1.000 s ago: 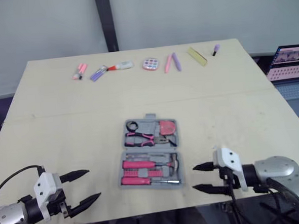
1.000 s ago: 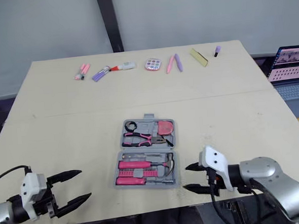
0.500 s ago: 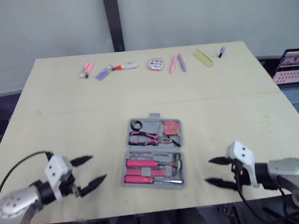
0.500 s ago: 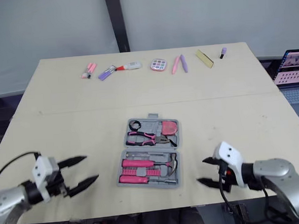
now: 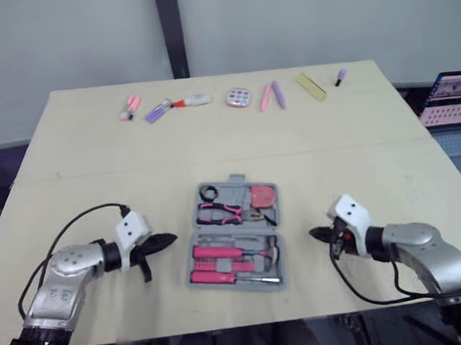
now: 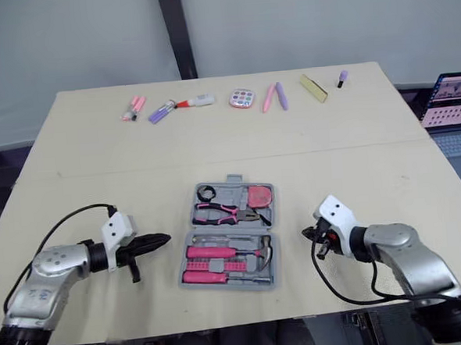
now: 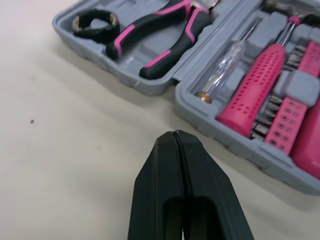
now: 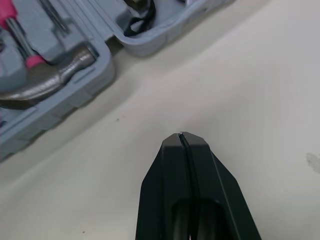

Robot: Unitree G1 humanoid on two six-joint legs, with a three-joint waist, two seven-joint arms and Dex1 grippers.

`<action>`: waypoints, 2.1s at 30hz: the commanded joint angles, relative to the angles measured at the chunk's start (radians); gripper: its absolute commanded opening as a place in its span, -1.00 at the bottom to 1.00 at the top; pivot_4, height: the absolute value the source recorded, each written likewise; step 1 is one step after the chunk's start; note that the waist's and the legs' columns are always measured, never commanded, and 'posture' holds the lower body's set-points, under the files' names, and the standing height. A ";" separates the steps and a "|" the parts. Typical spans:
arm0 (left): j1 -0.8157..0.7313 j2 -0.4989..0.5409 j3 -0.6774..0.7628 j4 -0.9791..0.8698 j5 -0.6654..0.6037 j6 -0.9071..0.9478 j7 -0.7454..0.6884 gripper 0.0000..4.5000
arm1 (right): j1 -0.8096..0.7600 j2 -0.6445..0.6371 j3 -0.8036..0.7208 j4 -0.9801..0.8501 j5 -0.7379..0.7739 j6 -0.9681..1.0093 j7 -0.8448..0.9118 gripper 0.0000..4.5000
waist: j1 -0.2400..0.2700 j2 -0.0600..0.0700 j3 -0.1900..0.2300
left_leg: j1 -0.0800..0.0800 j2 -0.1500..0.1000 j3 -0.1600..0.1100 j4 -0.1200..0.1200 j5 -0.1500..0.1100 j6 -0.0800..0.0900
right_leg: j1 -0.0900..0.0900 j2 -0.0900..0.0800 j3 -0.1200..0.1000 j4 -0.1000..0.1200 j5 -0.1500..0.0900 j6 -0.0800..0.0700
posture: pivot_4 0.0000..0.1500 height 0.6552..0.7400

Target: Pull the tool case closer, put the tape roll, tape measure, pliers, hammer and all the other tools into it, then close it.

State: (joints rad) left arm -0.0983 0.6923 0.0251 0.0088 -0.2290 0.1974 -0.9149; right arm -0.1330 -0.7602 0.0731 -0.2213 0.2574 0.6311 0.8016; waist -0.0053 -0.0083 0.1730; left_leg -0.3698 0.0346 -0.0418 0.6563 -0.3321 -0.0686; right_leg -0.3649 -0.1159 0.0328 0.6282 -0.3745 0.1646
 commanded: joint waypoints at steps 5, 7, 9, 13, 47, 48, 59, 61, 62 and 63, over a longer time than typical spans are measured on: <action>-0.099 -0.060 -0.076 0.096 0.085 -0.071 0.041 -0.98 | -0.089 0.060 0.046 0.068 -0.080 -0.010 -0.069 -1.00 | 0.001 0.000 0.000 | 0.000 0.000 0.000 0.003 0.000 0.000 | 0.000 0.000 0.000 0.001 0.000 0.000 | 1.00 1.00; -0.118 -0.081 -0.092 0.118 0.102 -0.085 0.050 -0.98 | -0.102 0.069 0.064 0.080 -0.092 -0.018 -0.060 -1.00 | 0.001 0.000 0.000 | 0.000 0.000 0.000 0.003 0.000 0.000 | 0.000 0.000 0.000 0.001 0.000 0.000 | 1.00 1.00; -0.124 -0.091 -0.099 0.128 0.111 -0.094 0.053 -0.98 | -0.107 0.073 0.073 0.087 -0.098 -0.023 -0.055 -1.00 | 0.000 0.000 0.000 | 0.000 0.000 0.000 0.003 0.000 0.000 | 0.000 0.000 0.000 0.001 0.000 0.000 | 1.00 1.00; -0.135 -0.122 -0.113 0.172 0.128 -0.119 0.068 -0.98 | -0.136 0.095 0.103 0.107 -0.113 -0.018 -0.056 -1.00 | -0.001 0.000 0.000 | 0.000 0.000 0.000 0.003 0.000 0.000 | 0.000 0.000 0.000 0.001 0.000 0.000 | 1.00 1.00; -0.177 -0.192 -0.142 0.339 0.156 -0.229 0.040 -0.98 | -0.163 0.145 0.183 0.042 -0.092 0.004 0.032 -1.00 | 0.002 0.002 -0.001 | 0.001 -0.001 -0.003 0.006 0.000 0.000 | 0.004 -0.001 -0.004 0.001 0.000 0.001 | 1.00 1.00; -0.171 -0.189 -0.142 0.331 0.156 -0.224 0.039 -0.98 | -0.163 0.145 0.184 0.041 -0.092 0.003 0.034 -1.00 | 0.002 0.002 -0.001 | 0.001 -0.001 -0.003 0.006 0.000 0.000 | 0.004 -0.001 -0.004 0.001 0.000 0.001 | 1.00 1.00; -0.093 -0.181 -0.154 0.188 0.147 -0.153 0.038 -0.98 | -0.155 0.123 0.198 0.024 -0.082 -0.006 0.074 -1.00 | 0.001 0.002 -0.001 | 0.001 -0.001 -0.003 0.005 0.000 0.001 | 0.004 -0.001 -0.004 0.000 0.000 0.001 | 1.00 1.00; -0.076 -0.176 -0.153 0.160 0.145 -0.139 0.036 -0.98 | -0.150 0.111 0.199 0.014 -0.078 -0.008 0.090 -1.00 | 0.002 0.002 -0.001 | 0.001 -0.001 -0.003 0.005 0.000 0.001 | 0.004 -0.001 -0.004 0.000 0.000 0.001 | 1.00 1.00; -0.066 -0.174 -0.153 0.145 0.143 -0.131 0.036 -0.98 | -0.148 0.108 0.197 0.009 -0.073 -0.006 0.097 -1.00 | 0.002 0.002 -0.001 | 0.001 -0.001 -0.003 0.005 0.000 0.001 | 0.004 -0.001 -0.004 0.000 0.000 0.001 | 1.00 1.00; -0.054 -0.172 -0.153 0.130 0.143 -0.123 0.035 -0.98 | -0.147 0.101 0.194 0.002 -0.066 -0.001 0.109 -1.00 | 0.002 0.002 -0.001 | 0.001 -0.001 -0.003 0.005 -0.001 0.001 | 0.004 -0.001 -0.004 0.000 0.000 0.001 | 1.00 1.00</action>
State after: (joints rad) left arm -0.1797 0.5144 -0.0981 0.1685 -0.0824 0.0576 -0.8576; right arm -0.2845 -0.6543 0.2671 -0.1678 0.1633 0.6346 0.8741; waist -0.0037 -0.0066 0.1719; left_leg -0.3689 0.0335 -0.0449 0.6615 -0.3326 -0.0677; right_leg -0.3608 -0.1169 0.0292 0.6280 -0.3741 0.1654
